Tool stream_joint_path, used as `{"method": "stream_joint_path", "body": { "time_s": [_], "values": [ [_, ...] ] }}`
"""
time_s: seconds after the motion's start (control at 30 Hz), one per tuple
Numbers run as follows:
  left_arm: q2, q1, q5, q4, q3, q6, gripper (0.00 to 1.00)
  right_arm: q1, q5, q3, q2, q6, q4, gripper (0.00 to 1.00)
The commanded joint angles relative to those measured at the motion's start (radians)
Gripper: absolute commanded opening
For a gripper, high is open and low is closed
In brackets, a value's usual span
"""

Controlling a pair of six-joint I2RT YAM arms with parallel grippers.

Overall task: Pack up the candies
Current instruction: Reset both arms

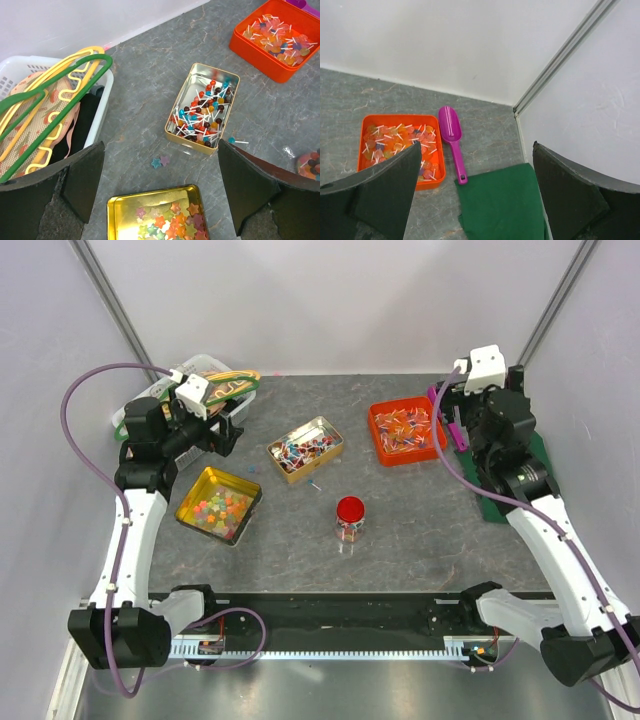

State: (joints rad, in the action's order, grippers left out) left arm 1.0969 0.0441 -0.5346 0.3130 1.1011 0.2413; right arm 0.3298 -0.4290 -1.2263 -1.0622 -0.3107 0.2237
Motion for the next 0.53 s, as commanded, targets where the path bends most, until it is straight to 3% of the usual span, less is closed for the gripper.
{"method": "stream_joint_path", "body": {
  "time_s": [0.0,0.5],
  "values": [
    [-0.009,0.008,-0.01,-0.002,0.023,-0.039,1.0,-0.003,-0.037,0.004,0.056,-0.014,-0.05,0.98],
    [0.021,0.01,-0.002,-0.057,0.059,-0.069,1.0,-0.003,-0.039,0.036,0.084,-0.034,-0.064,0.98]
  ]
}}
